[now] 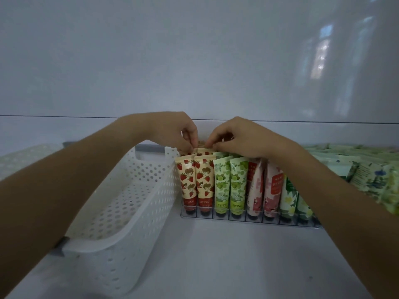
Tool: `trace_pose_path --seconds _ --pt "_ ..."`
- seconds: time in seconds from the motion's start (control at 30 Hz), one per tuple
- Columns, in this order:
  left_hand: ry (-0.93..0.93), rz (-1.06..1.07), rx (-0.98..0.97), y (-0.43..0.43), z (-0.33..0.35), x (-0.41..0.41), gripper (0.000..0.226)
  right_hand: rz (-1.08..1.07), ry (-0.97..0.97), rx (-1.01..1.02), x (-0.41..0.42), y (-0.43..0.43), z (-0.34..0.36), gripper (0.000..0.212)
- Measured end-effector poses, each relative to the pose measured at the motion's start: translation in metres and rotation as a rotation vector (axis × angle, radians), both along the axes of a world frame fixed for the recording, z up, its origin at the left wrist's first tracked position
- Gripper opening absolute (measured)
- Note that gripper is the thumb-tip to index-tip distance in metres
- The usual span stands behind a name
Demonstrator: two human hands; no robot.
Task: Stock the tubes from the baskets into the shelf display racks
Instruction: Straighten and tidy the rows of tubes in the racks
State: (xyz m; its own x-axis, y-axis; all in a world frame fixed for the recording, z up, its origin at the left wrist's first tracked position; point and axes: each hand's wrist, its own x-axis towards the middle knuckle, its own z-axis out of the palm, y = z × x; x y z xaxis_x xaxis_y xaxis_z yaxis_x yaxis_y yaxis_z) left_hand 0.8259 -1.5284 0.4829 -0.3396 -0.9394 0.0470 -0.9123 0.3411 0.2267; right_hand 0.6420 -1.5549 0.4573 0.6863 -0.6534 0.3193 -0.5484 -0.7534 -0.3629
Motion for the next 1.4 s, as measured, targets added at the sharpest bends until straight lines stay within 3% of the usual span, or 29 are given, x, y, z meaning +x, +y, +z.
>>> trace_pose_path --seconds 0.43,0.7,0.9,1.4 --pt "0.008 0.001 0.016 0.002 -0.001 0.000 0.008 0.015 -0.036 0.018 0.005 0.004 -0.004 0.021" --pt "0.175 -0.057 -0.096 0.003 0.001 -0.002 0.007 -0.100 -0.280 0.017 -0.025 -0.008 0.011 0.011" --pt "0.141 -0.117 -0.036 0.003 -0.003 -0.010 0.008 -0.082 -0.117 0.054 -0.017 -0.008 0.007 0.008" --pt "0.078 -0.157 -0.056 0.003 -0.007 -0.012 0.014 -0.050 -0.033 0.112 -0.005 0.004 0.003 0.006"
